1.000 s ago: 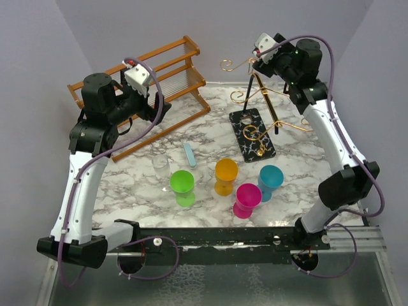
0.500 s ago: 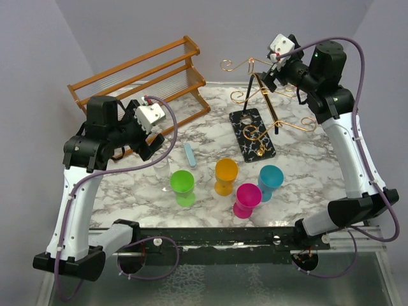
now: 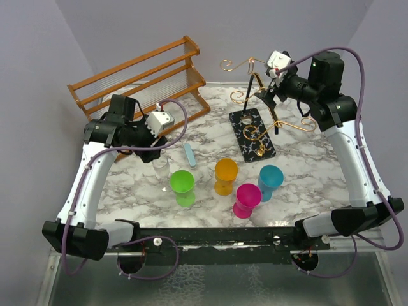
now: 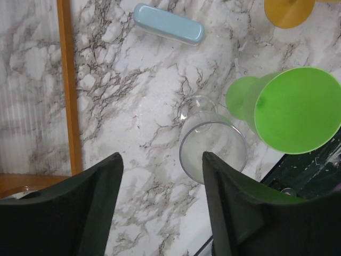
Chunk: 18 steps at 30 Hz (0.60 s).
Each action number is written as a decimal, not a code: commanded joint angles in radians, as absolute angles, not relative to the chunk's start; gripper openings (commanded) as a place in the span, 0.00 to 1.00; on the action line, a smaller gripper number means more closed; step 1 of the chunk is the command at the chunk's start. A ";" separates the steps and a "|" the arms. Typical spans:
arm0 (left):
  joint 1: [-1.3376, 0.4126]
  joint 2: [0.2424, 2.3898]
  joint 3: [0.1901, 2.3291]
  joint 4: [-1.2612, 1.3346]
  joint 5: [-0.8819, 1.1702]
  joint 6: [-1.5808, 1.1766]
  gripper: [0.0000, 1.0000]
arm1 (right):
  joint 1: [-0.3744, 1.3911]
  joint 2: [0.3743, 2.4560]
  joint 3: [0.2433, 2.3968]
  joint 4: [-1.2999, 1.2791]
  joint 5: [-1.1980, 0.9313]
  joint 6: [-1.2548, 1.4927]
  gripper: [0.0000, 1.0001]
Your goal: Place the wine glass upside down on the wine glass rack
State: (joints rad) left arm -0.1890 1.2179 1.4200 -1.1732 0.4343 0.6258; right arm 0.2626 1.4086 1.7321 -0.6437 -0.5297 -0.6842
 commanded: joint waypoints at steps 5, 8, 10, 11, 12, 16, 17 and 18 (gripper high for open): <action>-0.221 1.269 1.408 -1.199 0.382 0.624 0.53 | 0.268 1.394 1.725 -0.658 -0.555 -0.670 0.84; -0.234 1.286 1.398 -1.199 0.370 0.621 0.47 | 0.268 1.393 1.719 -0.655 -0.553 -0.670 0.84; -0.243 1.297 1.396 -1.201 0.367 0.619 0.44 | 0.268 1.393 1.715 -0.654 -0.552 -0.669 0.84; -0.245 1.301 1.395 -1.200 0.367 0.617 0.43 | 0.268 1.393 1.713 -0.654 -0.551 -0.668 0.84; -0.247 1.305 1.394 -1.196 0.367 0.616 0.41 | 0.268 1.393 1.712 -0.653 -0.552 -0.667 0.84; -0.259 1.319 1.387 -1.184 0.369 0.609 0.33 | 0.268 1.393 1.705 -0.650 -0.553 -0.664 0.84; -0.261 1.322 1.387 -1.185 0.368 0.608 0.32 | 0.268 1.393 1.703 -0.650 -0.553 -0.664 0.84; -0.263 1.325 1.388 -1.184 0.369 0.608 0.31 | 0.268 1.391 1.701 -0.649 -0.552 -0.664 0.84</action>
State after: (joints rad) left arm -0.2512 1.3159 1.3964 -1.1900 0.3775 0.6144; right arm 0.2626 1.4086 1.7096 -0.6464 -0.5327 -0.6811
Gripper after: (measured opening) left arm 0.326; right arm 0.843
